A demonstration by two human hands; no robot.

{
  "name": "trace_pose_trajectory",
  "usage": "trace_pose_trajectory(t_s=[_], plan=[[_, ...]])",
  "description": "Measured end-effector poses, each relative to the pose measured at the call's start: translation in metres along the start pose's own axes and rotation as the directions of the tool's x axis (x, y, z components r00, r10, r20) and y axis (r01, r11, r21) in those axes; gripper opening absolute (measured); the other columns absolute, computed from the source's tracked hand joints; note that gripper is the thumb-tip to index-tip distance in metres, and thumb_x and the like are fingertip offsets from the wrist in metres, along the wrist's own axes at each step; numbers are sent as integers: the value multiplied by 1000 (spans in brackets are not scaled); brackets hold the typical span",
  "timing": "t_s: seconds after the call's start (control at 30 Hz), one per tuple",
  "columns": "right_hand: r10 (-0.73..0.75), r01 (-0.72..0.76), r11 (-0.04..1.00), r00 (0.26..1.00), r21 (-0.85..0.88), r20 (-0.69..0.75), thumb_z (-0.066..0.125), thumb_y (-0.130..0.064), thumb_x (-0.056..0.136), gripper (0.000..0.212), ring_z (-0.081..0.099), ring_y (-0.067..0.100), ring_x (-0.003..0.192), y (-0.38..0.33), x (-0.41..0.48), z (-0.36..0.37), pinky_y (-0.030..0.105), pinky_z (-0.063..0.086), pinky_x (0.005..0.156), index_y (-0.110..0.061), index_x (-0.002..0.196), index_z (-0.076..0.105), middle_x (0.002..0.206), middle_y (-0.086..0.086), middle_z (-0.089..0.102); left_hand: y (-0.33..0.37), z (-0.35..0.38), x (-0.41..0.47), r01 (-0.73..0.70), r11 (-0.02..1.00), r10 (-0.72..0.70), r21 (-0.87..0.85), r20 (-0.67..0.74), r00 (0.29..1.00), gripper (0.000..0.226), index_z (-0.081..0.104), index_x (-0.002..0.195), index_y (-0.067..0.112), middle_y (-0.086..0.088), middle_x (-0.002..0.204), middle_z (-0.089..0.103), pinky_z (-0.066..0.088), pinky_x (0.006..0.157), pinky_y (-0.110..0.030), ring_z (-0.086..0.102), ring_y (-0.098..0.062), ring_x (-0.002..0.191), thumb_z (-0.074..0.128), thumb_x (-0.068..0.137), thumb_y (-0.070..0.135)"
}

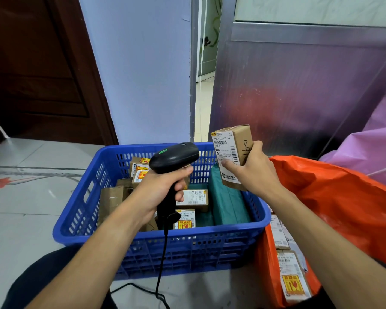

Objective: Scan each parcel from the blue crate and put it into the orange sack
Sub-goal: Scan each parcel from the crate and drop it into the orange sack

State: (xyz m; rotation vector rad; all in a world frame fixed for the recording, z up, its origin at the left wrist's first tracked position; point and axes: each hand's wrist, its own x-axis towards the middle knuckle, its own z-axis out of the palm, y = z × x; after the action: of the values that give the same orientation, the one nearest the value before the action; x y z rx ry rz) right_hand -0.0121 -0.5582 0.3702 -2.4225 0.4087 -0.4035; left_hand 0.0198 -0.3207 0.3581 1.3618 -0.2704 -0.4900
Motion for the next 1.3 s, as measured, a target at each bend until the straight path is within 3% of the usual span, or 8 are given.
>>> trace_pose_trajectory(t_s=[0.37,0.53,0.7,0.87,1.03,1.13,1.3], plan=[[9,-9,1000,1000,13,-7,75,-56,85,61,68,24,104,4,2,-1,48,62,80,-20,117,38,122,0,65,5,3,-4,15,1000,-15,-3,-47,999,5,68,100,17,0,60,43,45,65,-37,43,-16,53,72,97,20],[47,-49,996,999,78,27,77,-58,83,60,68,17,98,16,5,-8,45,60,81,-21,117,45,110,-6,67,7,4,-4,16,999,-19,-37,-69,997,10,69,87,19,-1,60,41,42,65,-37,42,-15,50,71,97,19],[37,-31,989,998,142,-41,76,-58,83,69,66,11,105,40,7,-26,40,56,92,-33,140,46,118,-14,68,6,5,-4,20,999,-23,-51,-59,998,14,68,81,20,-1,61,42,43,65,-37,43,-15,51,73,95,21],[61,-53,992,996,116,-68,72,-59,86,83,62,8,111,66,5,-41,30,49,90,-36,156,34,131,-16,62,4,14,2,-14,1000,13,-21,-29,999,11,67,86,18,0,61,41,43,64,-36,42,-16,50,75,90,24],[110,-103,992,989,73,-96,60,-65,91,74,58,18,129,88,1,-56,45,44,111,-37,155,38,144,-8,60,1,31,12,-49,999,49,12,3,999,14,61,84,17,0,58,40,44,58,-33,40,-17,48,73,86,25],[153,-143,987,978,77,-142,59,-64,92,68,59,20,128,98,-2,-67,45,44,110,-35,152,43,142,-7,62,-3,42,17,-29,999,29,26,18,999,17,59,85,18,0,58,40,45,57,-31,40,-17,48,73,83,26],[329,-320,944,924,74,-194,46,-67,98,73,56,32,130,117,-3,-85,40,43,103,-14,148,44,140,11,62,-13,64,25,24,999,-26,48,35,999,22,58,83,18,0,58,41,44,54,-29,39,-17,46,76,77,30]])
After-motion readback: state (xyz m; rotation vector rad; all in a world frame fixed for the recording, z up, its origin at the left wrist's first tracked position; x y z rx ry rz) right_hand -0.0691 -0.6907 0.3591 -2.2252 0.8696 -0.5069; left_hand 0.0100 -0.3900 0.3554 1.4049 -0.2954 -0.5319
